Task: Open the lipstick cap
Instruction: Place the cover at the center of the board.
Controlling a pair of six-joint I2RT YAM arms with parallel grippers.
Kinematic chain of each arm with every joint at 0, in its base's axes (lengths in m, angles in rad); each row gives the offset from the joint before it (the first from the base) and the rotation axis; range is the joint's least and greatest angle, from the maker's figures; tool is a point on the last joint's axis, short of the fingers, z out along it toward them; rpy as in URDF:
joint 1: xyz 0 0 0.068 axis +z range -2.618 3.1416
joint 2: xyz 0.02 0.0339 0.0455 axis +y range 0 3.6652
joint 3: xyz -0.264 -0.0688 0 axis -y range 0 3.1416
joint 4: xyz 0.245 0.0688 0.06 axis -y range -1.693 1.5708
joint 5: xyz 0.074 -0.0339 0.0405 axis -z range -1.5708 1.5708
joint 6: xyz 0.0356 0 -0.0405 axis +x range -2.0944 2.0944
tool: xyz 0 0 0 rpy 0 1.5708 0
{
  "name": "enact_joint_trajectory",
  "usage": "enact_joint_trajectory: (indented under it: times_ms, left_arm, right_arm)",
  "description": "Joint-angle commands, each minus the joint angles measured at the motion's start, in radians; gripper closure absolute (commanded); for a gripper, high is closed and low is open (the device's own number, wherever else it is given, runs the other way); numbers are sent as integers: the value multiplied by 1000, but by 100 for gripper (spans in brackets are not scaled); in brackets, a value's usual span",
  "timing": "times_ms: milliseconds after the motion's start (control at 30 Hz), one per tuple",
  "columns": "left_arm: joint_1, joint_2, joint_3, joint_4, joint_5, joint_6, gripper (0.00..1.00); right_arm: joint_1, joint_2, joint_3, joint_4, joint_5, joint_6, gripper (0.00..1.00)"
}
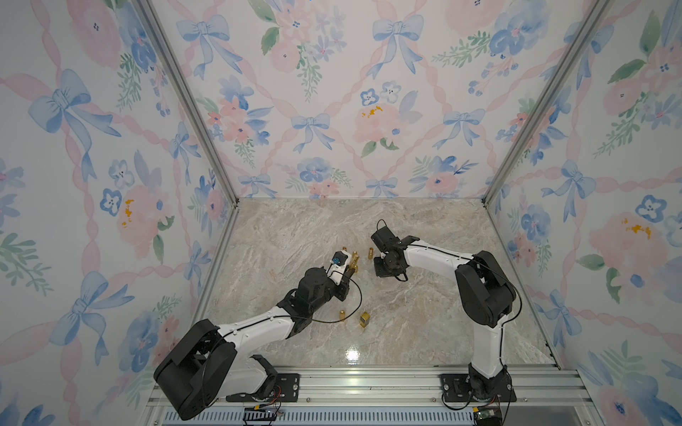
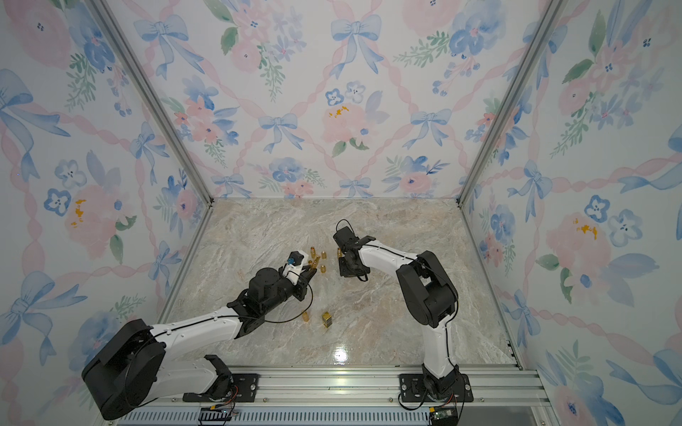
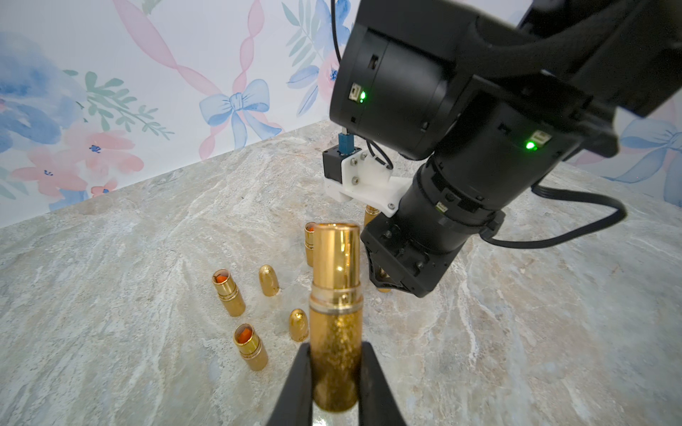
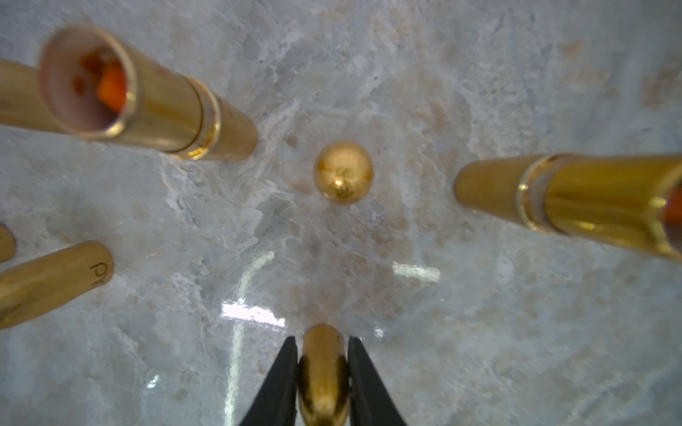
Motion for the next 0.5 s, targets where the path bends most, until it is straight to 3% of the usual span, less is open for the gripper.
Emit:
enact_joint_trajectory:
  times_ms: [0, 200, 467]
  left_arm:
    - [9, 0, -13, 24, 11, -20, 100]
    - [10, 2, -15, 24, 11, -22, 100]
    - [13, -8, -19, 24, 18, -17, 100]
  right_arm:
    - [7, 7, 34, -26, 14, -1, 67]
    - [4, -22, 70, -82, -15, -2, 50]
    - [-33, -160, 48, -171, -120, 4, 40]
